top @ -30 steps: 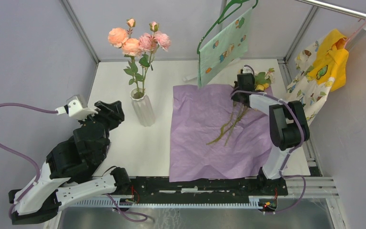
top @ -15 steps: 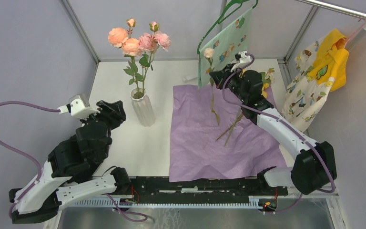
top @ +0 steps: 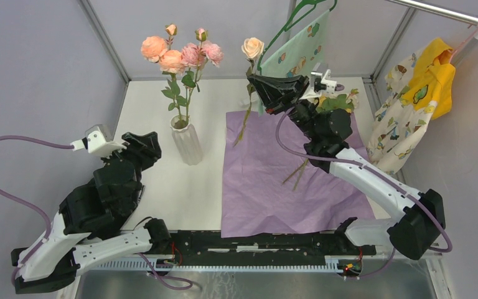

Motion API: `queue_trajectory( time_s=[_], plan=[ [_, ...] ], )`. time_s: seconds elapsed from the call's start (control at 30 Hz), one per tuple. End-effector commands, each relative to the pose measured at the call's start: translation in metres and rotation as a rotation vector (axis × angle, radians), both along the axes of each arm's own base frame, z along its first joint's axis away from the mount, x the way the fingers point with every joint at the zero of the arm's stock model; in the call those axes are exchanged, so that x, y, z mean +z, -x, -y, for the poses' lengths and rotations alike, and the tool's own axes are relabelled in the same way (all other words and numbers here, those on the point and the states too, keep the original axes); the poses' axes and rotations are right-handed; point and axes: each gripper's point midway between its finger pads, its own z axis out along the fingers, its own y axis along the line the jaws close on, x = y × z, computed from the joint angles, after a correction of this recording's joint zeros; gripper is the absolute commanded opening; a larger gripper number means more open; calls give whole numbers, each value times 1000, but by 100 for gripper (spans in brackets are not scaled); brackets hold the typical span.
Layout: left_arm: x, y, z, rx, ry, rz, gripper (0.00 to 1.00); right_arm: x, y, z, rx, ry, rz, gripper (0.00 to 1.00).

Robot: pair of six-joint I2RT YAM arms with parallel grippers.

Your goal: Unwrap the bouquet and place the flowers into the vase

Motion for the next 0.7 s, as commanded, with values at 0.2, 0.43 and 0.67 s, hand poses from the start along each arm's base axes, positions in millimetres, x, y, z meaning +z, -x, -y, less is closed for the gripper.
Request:
queue_trajectory(
  time_s=[0.2,0.43,0.67],
  plan=[
    [17,2,-4,-6,34,33,61,142,45,6,28,-313,423,0],
    [17,3,-6,-9,34,37,61,176,35,-33,73,-359,477,0],
    [15,3,0,-32,28,29,61,177,19,-60,58,-371,496,0]
  ],
)
